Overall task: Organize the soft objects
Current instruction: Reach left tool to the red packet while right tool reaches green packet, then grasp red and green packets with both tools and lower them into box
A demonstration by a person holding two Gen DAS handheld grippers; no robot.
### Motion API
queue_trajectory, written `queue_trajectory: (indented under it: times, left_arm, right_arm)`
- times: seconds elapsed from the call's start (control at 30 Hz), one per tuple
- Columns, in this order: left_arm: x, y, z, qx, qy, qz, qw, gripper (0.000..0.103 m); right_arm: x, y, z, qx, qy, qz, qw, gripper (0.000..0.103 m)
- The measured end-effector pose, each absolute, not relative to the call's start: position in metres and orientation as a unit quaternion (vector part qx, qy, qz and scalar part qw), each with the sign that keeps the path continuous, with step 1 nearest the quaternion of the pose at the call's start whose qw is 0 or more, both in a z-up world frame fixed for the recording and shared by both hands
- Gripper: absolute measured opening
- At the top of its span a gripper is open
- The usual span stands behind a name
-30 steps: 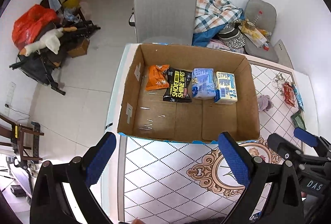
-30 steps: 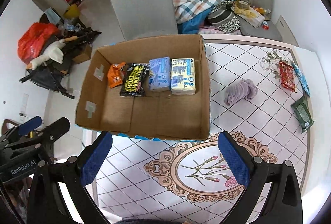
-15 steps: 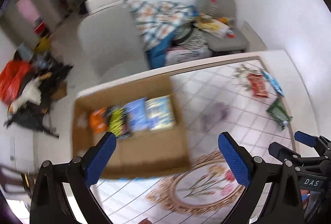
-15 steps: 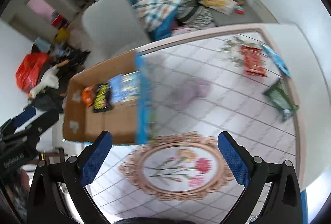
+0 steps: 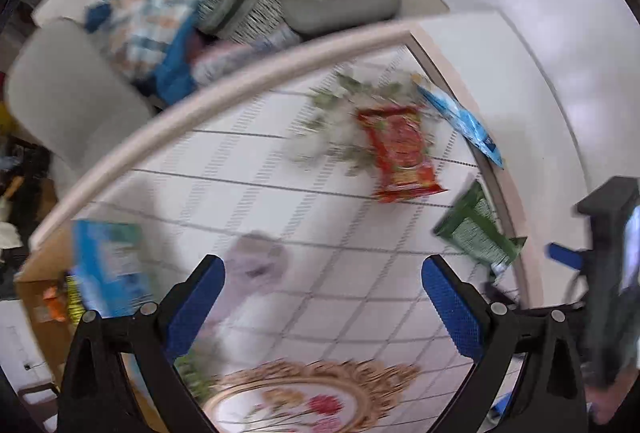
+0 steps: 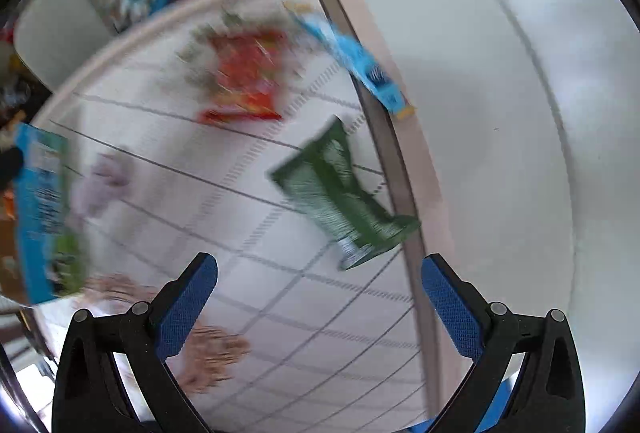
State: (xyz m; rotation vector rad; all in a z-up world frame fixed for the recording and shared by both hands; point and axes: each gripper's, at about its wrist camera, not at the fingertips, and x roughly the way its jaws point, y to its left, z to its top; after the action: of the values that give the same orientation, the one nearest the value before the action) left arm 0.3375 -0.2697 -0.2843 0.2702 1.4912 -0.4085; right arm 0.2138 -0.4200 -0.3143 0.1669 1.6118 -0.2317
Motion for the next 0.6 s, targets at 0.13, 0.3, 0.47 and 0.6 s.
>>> queue_trajectory:
  times: [0.13,0.3,0.47,0.6]
  left_arm:
    - [0.351,-0.31,-0.321,0.125,0.693,-0.194,0.683,0.1]
    - [0.37,-0.346,-0.359,0.12,0.721,-0.196,0.654,0.1]
    - [0.385,-0.371,-0.392,0.126,0.742,-0.189,0.631,0.1]
    - [0.391,-0.384,-0.41,0.142,0.748,-0.185,0.622,0.1]
  right_arm:
    - [0.224,-0.434,-0.366,0.069,0.747,-0.091,0.655,0.103]
    - [0.225,-0.464,-0.383,0.123,0.737,-0.119,0.654,0.072]
    - [0.228,-0.498,-0.376,0.227,0.72,-0.135,0.642,0.06]
    - [0.236,-0.511,-0.375,0.269,0.711,-0.107,0.64,0.078]
